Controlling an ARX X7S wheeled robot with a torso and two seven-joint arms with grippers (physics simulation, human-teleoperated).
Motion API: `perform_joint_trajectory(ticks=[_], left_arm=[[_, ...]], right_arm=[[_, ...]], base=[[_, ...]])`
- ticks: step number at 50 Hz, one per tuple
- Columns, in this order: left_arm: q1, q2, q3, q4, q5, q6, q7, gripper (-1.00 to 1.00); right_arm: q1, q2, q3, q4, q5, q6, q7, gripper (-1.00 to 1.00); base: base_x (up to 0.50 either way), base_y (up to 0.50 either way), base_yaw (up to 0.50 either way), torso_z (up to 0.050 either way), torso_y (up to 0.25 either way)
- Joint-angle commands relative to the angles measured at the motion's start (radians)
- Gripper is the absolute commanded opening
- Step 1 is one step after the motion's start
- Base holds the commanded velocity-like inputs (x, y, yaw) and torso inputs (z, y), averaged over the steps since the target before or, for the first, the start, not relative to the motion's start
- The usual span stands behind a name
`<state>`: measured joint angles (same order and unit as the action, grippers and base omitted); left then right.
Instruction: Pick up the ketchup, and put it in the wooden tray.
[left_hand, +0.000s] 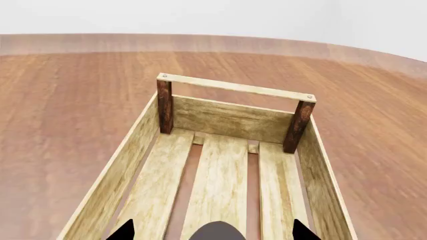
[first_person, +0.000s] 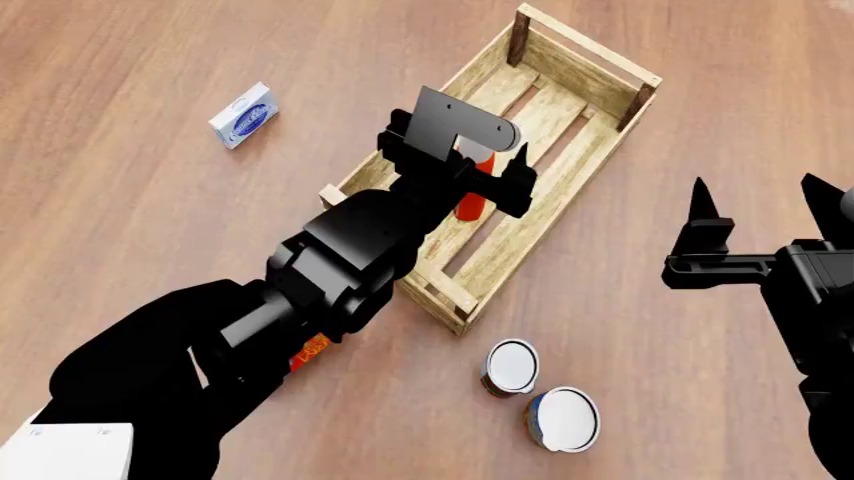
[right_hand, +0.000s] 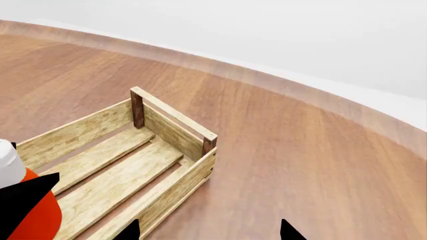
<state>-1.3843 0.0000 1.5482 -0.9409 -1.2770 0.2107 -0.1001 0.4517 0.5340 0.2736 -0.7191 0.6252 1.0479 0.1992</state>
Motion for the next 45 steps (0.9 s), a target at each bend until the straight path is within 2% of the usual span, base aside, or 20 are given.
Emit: perform_joint_trajectory(ticks=[1,24,45], left_arm=[[-0.009,0.000,0.001,-0.006,-0.007,0.000,0.010,1.00],[-0.018,0.000,-0.001,-0.008,-0.004,0.025,0.005,1.00],[-0.019,0.000,0.000,-0.014,-0.033,0.068,0.051,1.00]], right_arm=[[-0.005,-0.002,0.001,-0.008,0.004,-0.003,0.006,1.00],[0.010,0.002,0.000,-0.014,0.019,0.007,0.019,1.00],[0.048,0.011,-0.002,-0.042,0.050,0.052,0.043,1.00]], base=[[0.00,0.00,0.00,-0.004,0.076],[0.00,0.00,0.00,-0.004,0.080],[0.00,0.00,0.00,-0.004,0.080]])
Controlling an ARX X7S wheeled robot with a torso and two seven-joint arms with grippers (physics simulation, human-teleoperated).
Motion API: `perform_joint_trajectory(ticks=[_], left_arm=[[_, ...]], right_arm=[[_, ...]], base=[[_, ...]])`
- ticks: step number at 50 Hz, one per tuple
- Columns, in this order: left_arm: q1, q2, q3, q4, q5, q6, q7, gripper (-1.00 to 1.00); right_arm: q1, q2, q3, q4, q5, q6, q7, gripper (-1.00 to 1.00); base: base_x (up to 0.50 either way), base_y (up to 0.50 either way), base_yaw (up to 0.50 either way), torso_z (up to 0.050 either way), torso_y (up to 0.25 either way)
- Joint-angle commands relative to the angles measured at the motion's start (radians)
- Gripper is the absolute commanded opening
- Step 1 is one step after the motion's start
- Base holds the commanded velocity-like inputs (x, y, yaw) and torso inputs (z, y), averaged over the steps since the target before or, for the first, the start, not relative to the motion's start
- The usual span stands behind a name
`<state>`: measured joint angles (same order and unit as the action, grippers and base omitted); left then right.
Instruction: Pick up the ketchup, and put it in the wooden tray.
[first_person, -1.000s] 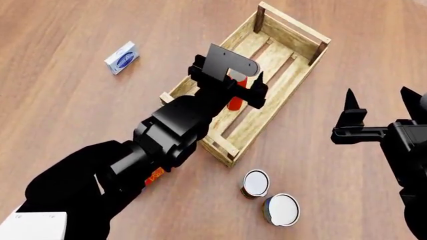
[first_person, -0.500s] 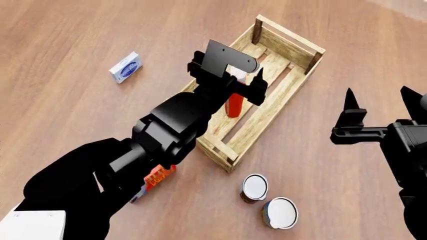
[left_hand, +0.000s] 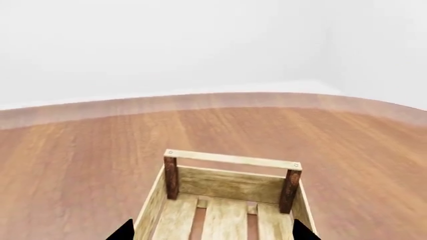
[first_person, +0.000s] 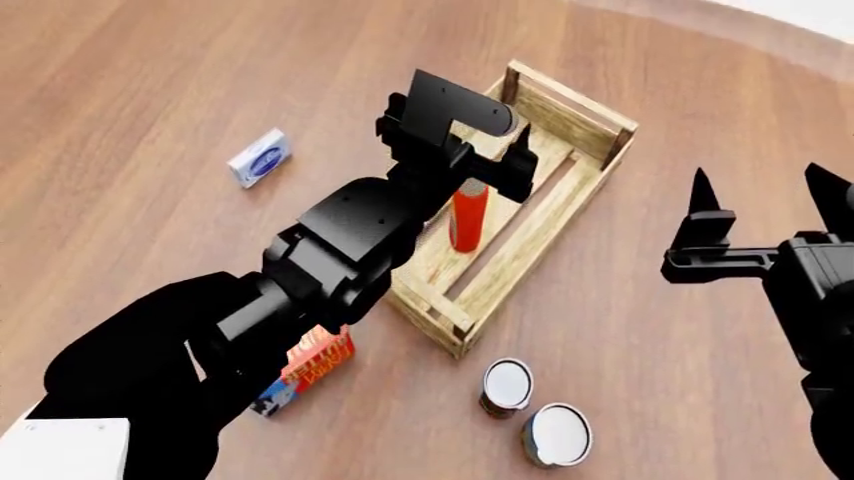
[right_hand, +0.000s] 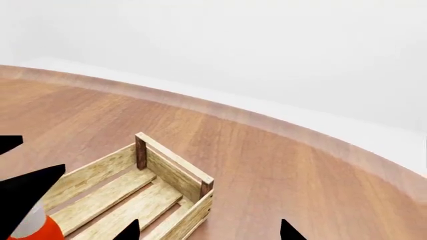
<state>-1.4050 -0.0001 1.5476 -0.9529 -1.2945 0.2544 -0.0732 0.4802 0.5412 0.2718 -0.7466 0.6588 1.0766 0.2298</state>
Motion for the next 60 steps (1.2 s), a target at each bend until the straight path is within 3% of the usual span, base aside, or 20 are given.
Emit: perform_joint_trajectory(ticks=[1,24,50,51,53,56,58,60], left_arm=[[0.002,0.000,0.001,-0.003,-0.018,0.028,0.025,1.00],[0.011,0.000,0.007,-0.006,-0.030,0.093,0.003,1.00],[0.002,0.000,0.004,-0.001,-0.049,0.030,-0.003,1.00],[-0.001,-0.065,0.010,0.091,-0.047,0.020,-0.035,1.00],[-0.032,-0.365,0.062,0.391,-0.018,-0.030,-0.327,1.00],[-0.033,-0.791,0.080,0.841,0.004,-0.027,-0.387,1.00],[-0.028,-0.853,0.084,1.141,0.019,-0.019,-0.403,1.00],[-0.026,-0.889,0.086,1.266,0.027,-0.016,-0.415,1.00]], right_arm=[[0.021,0.005,0.000,-0.016,0.018,0.025,0.014,1.00],[0.024,0.004,0.019,-0.054,0.052,0.048,0.036,1.00],[0.013,0.010,0.056,-0.124,0.115,0.083,0.056,1.00],[0.013,0.011,0.060,-0.130,0.121,0.087,0.057,1.00],[0.013,0.011,0.067,-0.139,0.132,0.095,0.059,1.00],[0.016,0.013,0.073,-0.148,0.145,0.104,0.063,1.00],[0.020,0.014,0.074,-0.153,0.153,0.109,0.066,1.00],[0.024,0.014,0.075,-0.157,0.159,0.113,0.069,1.00]], base=[[0.00,0.00,0.00,-0.004,0.080],[0.00,0.00,0.00,-0.004,0.082],[0.00,0.00,0.00,-0.006,0.071],[0.00,0.00,0.00,-0.006,0.053],[0.00,0.00,0.00,-0.006,0.052],[0.00,0.00,0.00,-0.006,0.049],[0.00,0.00,0.00,-0.006,0.045],[0.00,0.00,0.00,-0.006,0.043]])
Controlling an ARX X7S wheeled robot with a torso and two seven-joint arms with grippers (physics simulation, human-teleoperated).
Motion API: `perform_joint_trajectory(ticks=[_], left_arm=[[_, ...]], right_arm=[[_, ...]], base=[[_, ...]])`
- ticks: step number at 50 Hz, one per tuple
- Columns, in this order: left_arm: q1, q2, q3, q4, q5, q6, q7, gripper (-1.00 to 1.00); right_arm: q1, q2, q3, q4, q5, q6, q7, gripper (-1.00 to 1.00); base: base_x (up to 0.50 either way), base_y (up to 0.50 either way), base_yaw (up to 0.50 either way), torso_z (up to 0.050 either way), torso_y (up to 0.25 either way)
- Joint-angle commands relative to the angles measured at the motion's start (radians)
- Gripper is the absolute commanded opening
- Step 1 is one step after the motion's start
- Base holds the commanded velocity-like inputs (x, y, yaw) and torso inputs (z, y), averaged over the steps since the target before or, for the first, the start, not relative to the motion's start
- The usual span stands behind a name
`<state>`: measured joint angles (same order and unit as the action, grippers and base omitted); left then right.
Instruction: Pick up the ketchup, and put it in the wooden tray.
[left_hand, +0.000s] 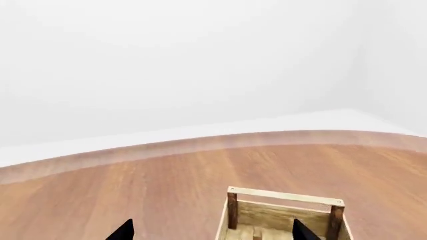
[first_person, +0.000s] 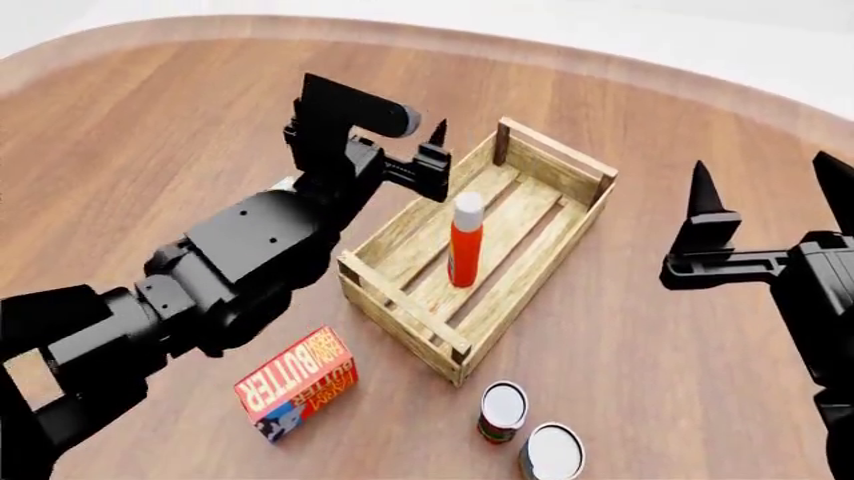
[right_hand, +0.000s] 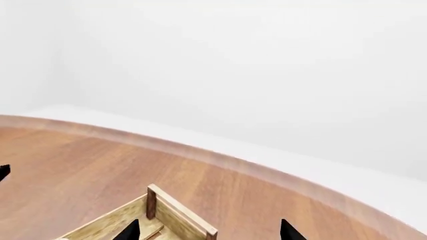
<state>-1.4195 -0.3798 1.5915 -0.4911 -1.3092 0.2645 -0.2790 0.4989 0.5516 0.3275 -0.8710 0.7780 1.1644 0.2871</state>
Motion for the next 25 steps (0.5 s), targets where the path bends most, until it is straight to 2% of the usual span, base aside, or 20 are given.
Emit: perform_joint_trajectory(ticks=[1,11,25], left_arm=[[-0.009,-0.524,0.043,0.824,0.047,-0.024,-0.216,1.00],[0.010,-0.624,0.052,0.961,0.049,-0.016,-0.247,1.00],[0.012,-0.691,0.044,1.041,0.032,-0.007,-0.259,1.00]], right_arm=[[0.007,0.003,0.019,-0.035,0.043,0.028,0.013,1.00],[0.006,0.003,0.014,-0.044,0.055,0.024,0.020,1.00],[-0.010,0.000,0.027,-0.064,0.079,0.023,0.035,1.00]], base=[[0.00,0.00,0.00,-0.006,0.037],[0.00,0.00,0.00,-0.003,0.016],[0.00,0.00,0.00,0.000,0.000]])
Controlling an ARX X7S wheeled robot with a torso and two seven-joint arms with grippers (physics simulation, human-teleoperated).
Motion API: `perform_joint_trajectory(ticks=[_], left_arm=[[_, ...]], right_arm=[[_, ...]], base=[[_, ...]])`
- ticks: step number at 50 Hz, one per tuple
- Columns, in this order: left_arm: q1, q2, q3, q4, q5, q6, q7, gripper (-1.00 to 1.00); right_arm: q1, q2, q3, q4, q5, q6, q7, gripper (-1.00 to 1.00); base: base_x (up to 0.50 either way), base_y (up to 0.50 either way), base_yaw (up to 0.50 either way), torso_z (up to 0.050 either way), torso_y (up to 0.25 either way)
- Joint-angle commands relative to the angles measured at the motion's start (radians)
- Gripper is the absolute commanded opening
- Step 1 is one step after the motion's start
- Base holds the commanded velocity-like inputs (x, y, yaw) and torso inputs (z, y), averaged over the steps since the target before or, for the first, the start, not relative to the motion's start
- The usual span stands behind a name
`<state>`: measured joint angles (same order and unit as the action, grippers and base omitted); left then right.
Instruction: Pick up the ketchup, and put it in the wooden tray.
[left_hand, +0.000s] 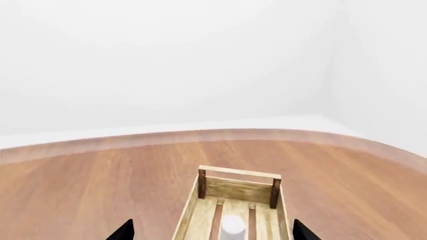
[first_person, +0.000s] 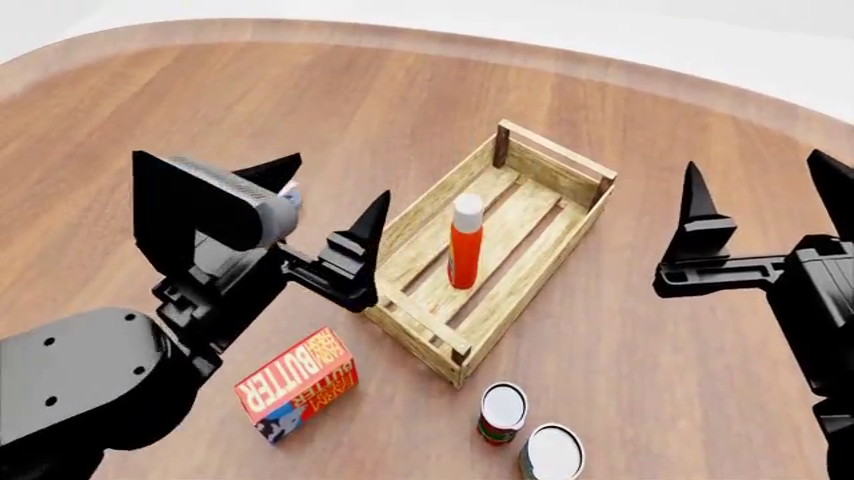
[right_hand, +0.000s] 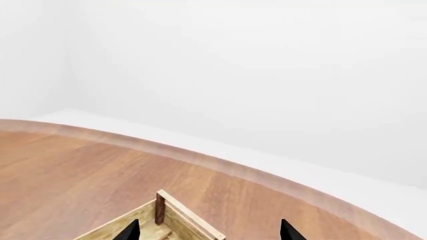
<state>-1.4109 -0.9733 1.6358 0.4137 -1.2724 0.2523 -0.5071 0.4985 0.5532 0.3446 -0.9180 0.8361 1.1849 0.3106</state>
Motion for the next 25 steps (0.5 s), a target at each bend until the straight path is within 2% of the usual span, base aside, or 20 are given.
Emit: perform_joint_trajectory(ticks=[1,25], left_arm=[[0.004,-0.102,0.000,0.141,-0.006,0.007,-0.031,1.00],[0.028,-0.149,-0.002,0.175,-0.001,0.022,-0.040,1.00]], right_arm=[[-0.011,-0.002,0.012,-0.018,0.024,0.003,0.012,1.00],[-0.001,0.007,0.033,-0.073,0.131,0.047,0.069,1.00]], base=[[0.00,0.00,0.00,0.000,0.000],[0.00,0.00,0.00,0.000,0.000]])
